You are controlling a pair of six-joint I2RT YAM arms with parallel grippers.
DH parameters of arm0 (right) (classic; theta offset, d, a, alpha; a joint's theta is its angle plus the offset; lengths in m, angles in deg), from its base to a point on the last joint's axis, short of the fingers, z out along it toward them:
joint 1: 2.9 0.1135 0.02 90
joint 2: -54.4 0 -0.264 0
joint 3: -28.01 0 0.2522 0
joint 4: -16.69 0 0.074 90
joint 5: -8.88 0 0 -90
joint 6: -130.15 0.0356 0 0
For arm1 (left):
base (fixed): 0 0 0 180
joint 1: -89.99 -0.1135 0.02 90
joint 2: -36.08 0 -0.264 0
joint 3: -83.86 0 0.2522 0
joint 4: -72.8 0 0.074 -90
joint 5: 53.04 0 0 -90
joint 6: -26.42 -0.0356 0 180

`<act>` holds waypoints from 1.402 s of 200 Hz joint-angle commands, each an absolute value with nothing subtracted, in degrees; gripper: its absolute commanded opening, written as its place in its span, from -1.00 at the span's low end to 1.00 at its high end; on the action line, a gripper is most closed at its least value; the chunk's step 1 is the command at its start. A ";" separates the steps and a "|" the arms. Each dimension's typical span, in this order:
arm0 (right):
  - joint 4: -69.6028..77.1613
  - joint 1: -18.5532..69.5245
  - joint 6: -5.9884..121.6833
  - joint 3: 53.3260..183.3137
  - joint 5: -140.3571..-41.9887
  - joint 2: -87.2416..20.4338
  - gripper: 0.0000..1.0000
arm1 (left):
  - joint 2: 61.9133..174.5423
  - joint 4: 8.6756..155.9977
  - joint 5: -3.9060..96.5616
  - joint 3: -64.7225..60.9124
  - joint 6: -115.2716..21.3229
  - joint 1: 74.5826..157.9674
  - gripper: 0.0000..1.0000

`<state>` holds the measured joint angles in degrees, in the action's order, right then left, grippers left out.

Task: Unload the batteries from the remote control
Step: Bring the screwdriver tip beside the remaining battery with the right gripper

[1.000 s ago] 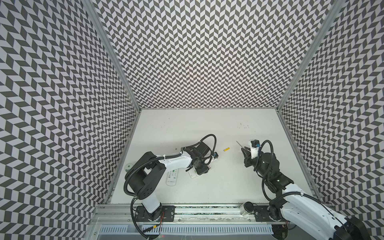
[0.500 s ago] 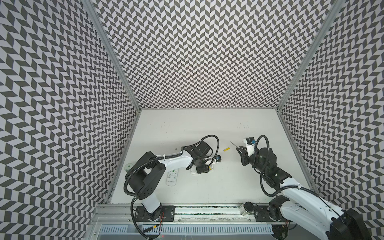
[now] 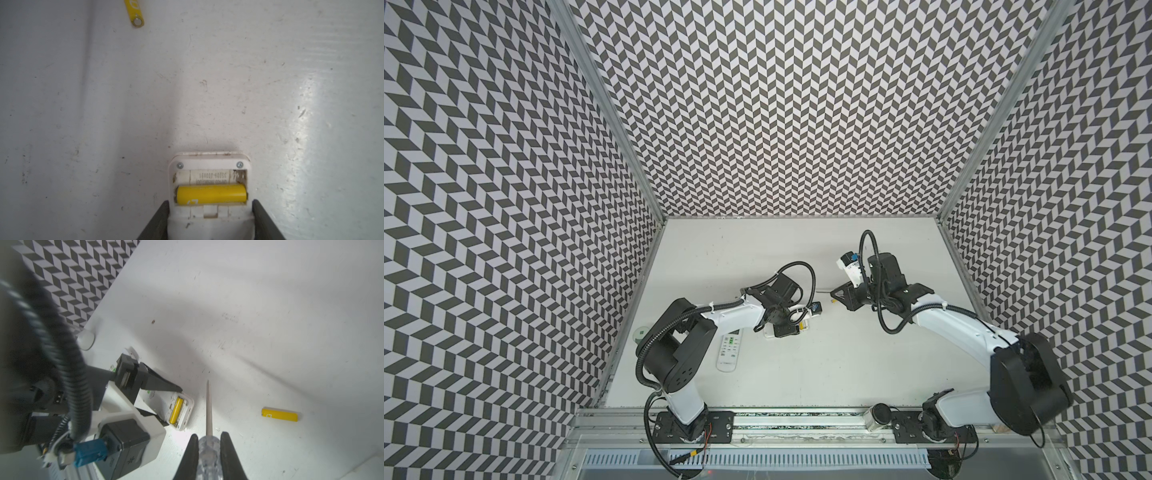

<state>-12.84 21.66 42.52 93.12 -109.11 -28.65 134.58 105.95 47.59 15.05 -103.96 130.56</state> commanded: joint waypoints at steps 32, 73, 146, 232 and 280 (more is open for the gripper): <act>-24.12 21.53 41.13 98.11 -120.36 -34.04 -1.00 | 135.67 103.62 51.83 13.54 -98.93 130.16 -0.01; -27.10 21.49 41.45 100.34 -122.25 -37.31 -1.00 | 135.42 103.50 49.24 14.28 -99.76 129.87 0.35; -26.21 22.34 45.26 102.53 -123.19 -42.64 -1.00 | 133.69 100.75 49.37 17.88 -101.85 128.48 0.61; -27.72 23.29 50.06 104.16 -118.32 -46.26 -1.00 | 134.59 99.95 51.57 19.55 -103.29 129.06 0.32; -27.95 23.63 51.08 105.34 -116.71 -48.35 -1.00 | 135.43 99.69 50.20 19.64 -104.23 129.53 0.04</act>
